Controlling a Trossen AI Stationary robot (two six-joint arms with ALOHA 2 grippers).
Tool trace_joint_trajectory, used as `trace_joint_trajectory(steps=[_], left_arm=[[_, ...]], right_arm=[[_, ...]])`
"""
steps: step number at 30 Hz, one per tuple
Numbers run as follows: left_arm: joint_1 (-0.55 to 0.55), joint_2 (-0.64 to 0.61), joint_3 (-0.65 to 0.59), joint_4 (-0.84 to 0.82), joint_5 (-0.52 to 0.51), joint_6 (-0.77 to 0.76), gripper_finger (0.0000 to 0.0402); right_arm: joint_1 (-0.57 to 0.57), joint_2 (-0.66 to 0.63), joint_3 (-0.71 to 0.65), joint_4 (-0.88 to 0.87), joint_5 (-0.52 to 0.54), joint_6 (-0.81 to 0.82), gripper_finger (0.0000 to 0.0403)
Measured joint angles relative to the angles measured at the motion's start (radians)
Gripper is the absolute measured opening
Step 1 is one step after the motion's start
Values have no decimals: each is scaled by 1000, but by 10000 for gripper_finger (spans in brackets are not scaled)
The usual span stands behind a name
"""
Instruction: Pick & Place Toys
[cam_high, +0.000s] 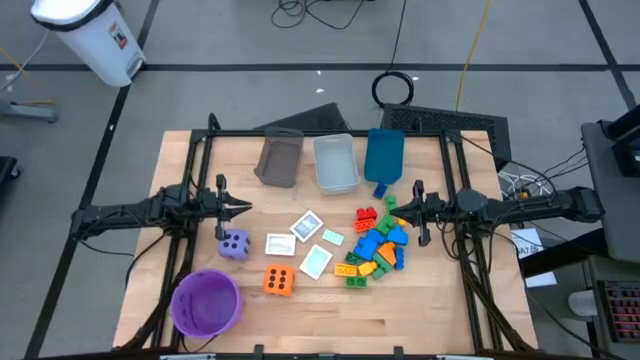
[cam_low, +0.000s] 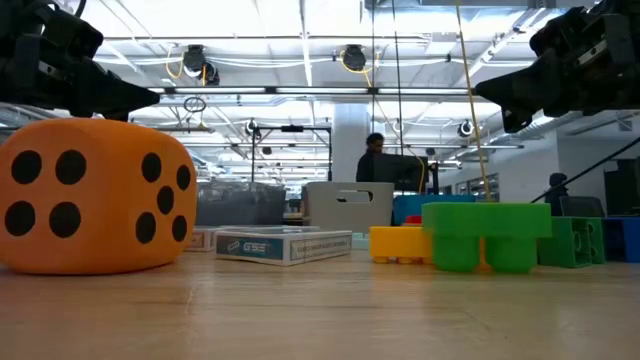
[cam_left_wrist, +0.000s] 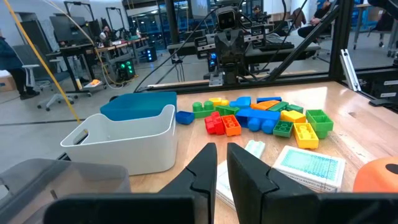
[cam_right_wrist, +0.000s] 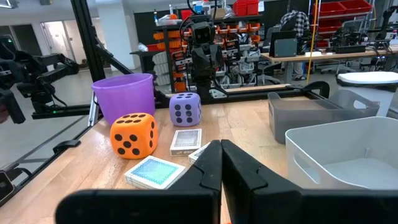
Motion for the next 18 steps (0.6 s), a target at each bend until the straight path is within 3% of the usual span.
trace_joint_trajectory(steps=[10,13,18], left_arm=[[1,0,0,84,-2,172,47],[1,0,0,180,-1,126,47],[1,0,0,345,0,-77,47]], right_arm=[[0,0,0,0,0,0,0],[0,0,0,0,0,0,0],[0,0,0,0,0,0,0]])
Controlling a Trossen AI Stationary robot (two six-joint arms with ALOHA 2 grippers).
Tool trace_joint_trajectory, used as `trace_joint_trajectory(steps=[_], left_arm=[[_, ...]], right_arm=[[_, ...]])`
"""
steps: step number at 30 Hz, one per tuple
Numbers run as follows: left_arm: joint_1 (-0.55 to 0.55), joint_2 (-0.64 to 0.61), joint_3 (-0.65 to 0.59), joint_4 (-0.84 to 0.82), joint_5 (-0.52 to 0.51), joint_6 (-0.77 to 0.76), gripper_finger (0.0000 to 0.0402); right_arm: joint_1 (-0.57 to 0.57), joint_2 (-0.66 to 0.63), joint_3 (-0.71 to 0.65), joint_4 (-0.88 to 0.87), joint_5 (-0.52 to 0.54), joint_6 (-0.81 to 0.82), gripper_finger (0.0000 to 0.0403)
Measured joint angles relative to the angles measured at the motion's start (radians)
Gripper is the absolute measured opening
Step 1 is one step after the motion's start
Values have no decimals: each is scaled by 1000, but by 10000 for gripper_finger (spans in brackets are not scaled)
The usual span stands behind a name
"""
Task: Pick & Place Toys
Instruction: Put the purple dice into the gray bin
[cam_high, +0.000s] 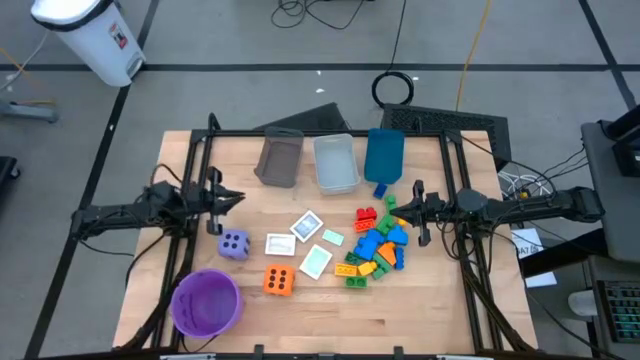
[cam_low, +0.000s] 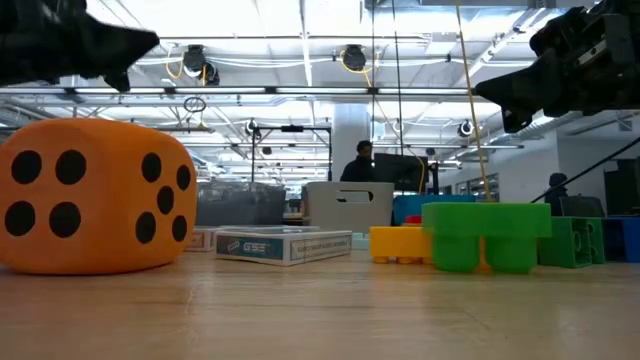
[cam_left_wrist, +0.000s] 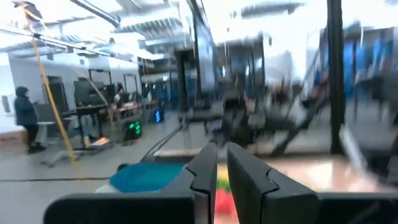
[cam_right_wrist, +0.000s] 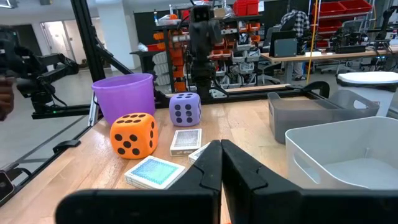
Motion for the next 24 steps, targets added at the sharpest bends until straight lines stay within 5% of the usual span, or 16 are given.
trace_joint_trajectory(steps=[5,9,14,18,24], left_arm=[[0,0,0,51,-5,-93,47],[1,0,0,48,-131,-43,47],[1,11,0,47,-184,-125,47],[2,36,20,43,-351,-235,50],[2,184,153,30,-285,-238,122]], right_arm=[[0,0,0,0,0,0,0],[0,0,0,0,0,0,0],[0,0,0,0,0,0,0],[0,0,0,0,0,0,0],[0,0,0,1,0,-10,0]])
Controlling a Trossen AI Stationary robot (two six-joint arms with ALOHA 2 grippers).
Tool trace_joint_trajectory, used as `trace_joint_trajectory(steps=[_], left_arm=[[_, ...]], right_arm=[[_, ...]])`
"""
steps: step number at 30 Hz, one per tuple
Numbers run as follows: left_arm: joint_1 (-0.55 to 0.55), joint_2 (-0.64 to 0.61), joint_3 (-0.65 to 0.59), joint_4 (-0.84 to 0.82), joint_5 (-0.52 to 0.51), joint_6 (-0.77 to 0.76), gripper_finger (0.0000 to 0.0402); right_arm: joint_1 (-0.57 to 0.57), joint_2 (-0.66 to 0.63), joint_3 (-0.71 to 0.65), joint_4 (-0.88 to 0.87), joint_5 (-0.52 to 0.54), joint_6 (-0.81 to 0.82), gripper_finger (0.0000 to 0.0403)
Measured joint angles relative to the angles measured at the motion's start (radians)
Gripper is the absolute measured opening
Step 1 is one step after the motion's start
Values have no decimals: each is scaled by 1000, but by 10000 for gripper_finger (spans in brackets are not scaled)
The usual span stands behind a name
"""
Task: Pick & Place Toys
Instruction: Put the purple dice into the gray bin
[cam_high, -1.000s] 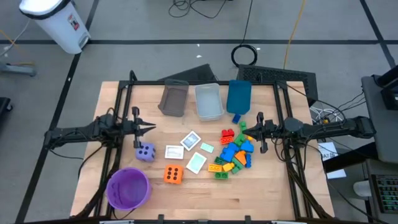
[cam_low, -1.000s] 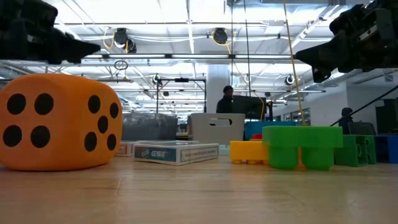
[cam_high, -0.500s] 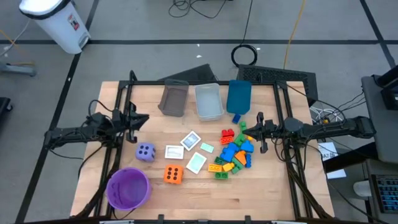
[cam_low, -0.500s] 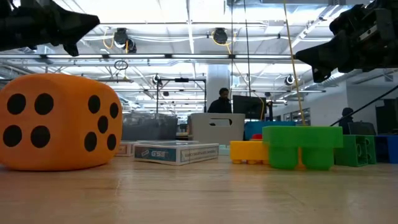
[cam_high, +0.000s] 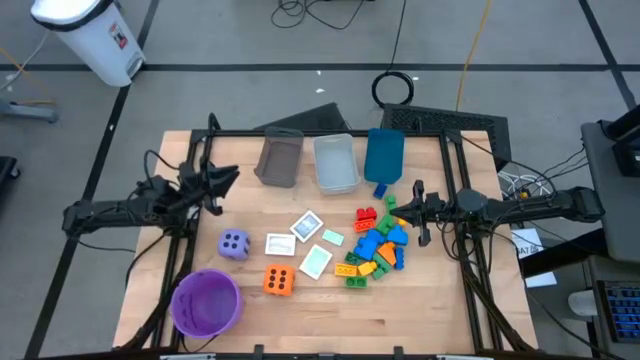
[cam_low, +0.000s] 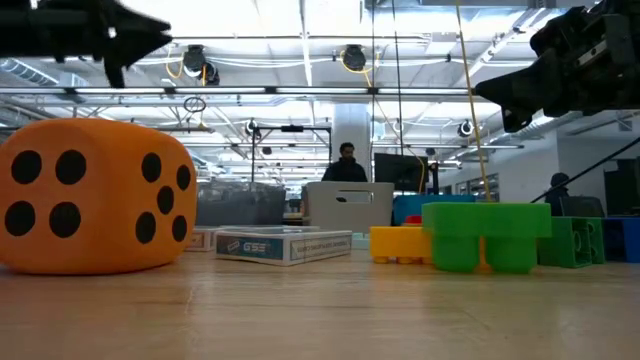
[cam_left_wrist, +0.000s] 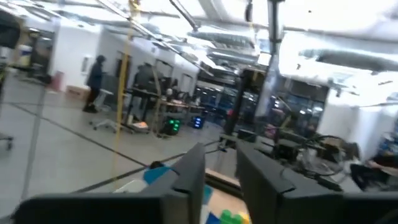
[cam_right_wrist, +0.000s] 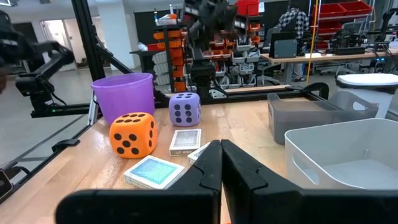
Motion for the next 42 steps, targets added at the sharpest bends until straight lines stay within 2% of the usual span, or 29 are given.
trace_joint_trajectory(steps=[4,7,10,12,14,20,23,27,32,35,39,42], left_arm=[[0,165,178,-192,73,1,195],[-1,314,330,-395,185,30,239],[-9,451,477,-598,311,61,266],[-16,529,559,-752,368,84,276],[-24,590,630,-891,380,58,281],[-37,706,749,-1382,368,-115,283],[-38,721,761,-1572,397,-268,283],[-76,712,745,-1640,448,-540,283],[-165,715,717,-1640,443,-747,283],[-214,719,682,-1639,390,-879,283],[-266,719,606,-1583,374,-1000,283],[-291,719,544,-1489,381,-1029,283]], right_arm=[[0,0,0,0,0,0,0],[0,0,0,0,0,0,0],[0,0,0,0,0,0,0],[0,0,0,0,0,1,0],[0,0,0,0,0,9,0],[0,0,0,0,0,10,0],[0,0,0,0,0,10,0],[0,0,0,0,0,10,0],[0,0,0,0,0,11,0],[0,0,0,0,0,11,0],[0,0,0,0,0,11,0],[0,0,0,0,0,11,0]])
